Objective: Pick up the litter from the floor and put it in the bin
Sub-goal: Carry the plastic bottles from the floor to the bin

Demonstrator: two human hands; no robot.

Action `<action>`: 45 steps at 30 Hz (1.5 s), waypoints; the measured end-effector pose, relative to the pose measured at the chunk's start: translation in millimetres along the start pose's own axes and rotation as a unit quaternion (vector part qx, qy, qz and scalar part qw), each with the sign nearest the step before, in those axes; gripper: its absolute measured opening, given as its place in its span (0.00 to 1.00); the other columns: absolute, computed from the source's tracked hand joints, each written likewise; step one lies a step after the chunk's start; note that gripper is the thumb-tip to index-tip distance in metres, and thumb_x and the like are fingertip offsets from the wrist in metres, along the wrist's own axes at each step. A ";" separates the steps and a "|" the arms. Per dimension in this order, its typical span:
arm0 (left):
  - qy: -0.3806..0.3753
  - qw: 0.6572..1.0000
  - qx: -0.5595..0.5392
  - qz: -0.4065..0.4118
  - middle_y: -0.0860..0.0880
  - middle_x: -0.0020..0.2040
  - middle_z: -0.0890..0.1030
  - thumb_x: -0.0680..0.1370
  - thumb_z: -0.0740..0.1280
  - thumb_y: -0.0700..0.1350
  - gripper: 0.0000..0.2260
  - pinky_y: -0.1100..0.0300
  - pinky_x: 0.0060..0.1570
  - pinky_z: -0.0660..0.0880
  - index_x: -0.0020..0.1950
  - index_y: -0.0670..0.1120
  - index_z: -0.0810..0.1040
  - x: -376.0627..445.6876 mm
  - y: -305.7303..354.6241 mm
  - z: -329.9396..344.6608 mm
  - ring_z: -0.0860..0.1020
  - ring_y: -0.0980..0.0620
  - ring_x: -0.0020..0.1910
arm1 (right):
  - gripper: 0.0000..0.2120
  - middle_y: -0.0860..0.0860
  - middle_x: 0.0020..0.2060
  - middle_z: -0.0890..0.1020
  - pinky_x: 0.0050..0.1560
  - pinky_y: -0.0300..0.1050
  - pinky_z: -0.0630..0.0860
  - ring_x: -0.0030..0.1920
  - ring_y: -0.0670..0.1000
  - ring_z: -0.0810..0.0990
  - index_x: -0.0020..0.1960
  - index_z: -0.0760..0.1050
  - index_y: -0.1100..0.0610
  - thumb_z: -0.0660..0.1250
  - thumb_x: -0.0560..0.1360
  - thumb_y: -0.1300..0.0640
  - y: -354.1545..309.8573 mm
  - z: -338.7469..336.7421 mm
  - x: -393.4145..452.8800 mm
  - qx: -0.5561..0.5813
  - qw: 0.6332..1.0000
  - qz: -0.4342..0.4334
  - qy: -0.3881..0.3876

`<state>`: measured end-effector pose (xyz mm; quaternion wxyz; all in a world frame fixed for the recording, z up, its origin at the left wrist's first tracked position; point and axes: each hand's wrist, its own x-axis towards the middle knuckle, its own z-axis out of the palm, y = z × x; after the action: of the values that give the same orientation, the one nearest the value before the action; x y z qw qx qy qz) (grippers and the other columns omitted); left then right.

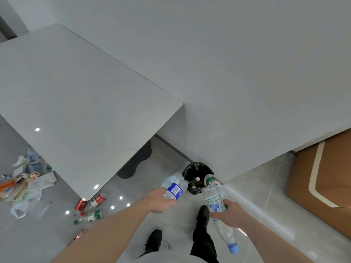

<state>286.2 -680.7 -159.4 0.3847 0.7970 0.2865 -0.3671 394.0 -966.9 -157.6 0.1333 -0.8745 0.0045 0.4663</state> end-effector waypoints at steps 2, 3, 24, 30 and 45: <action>-0.004 1.000 -0.010 -0.024 0.51 0.53 0.78 0.62 0.66 0.69 0.30 0.55 0.52 0.79 0.59 0.56 0.73 18.4 18.2 3.4 0.81 0.54 0.46 | 0.30 0.45 0.49 0.82 0.54 0.46 0.81 0.46 0.46 0.83 0.53 0.77 0.43 0.75 0.54 0.32 1.2 -18.1 27.2 -0.010 1.000 -0.003 -0.022; -0.001 0.999 -0.014 -0.035 0.50 0.54 0.77 0.62 0.66 0.70 0.30 0.55 0.53 0.79 0.59 0.56 0.73 29.7 27.8 6.7 0.80 0.54 0.48 | 0.30 0.45 0.49 0.82 0.54 0.46 0.81 0.46 0.46 0.83 0.53 0.77 0.43 0.74 0.54 0.32 0.1 -29.8 40.4 -0.019 0.999 -0.006 -0.034; -0.108 0.985 -0.020 -0.131 0.46 0.59 0.72 0.64 0.59 0.75 0.38 0.48 0.63 0.71 0.69 0.56 0.66 362.6 88.1 108.1 0.71 0.45 0.62 | 0.35 0.49 0.50 0.83 0.42 0.40 0.82 0.41 0.48 0.85 0.61 0.72 0.45 0.71 0.60 0.29 27.0 -51.0 426.1 -0.106 0.970 0.039 -0.213; -0.133 0.976 -0.099 -0.140 0.48 0.53 0.81 0.65 0.64 0.73 0.27 0.50 0.58 0.75 0.57 0.59 0.76 418.3 70.7 139.0 0.79 0.49 0.53 | 0.34 0.47 0.50 0.82 0.42 0.39 0.81 0.41 0.47 0.86 0.62 0.70 0.44 0.73 0.62 0.30 30.5 -30.3 472.0 -0.066 0.976 0.028 -0.208; -0.095 0.973 -0.182 -0.109 0.50 0.35 0.78 0.67 0.66 0.65 0.20 0.55 0.44 0.79 0.43 0.49 0.75 432.1 73.8 155.7 0.79 0.54 0.36 | 0.17 0.47 0.44 0.84 0.43 0.43 0.80 0.40 0.49 0.82 0.56 0.76 0.43 0.72 0.71 0.40 90.2 -21.1 455.8 0.070 0.992 0.050 -0.088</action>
<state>528.8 -773.5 -545.3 0.5063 0.6392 0.3958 -0.4224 656.8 -1005.9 -539.4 0.1704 -0.8174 0.0694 0.5460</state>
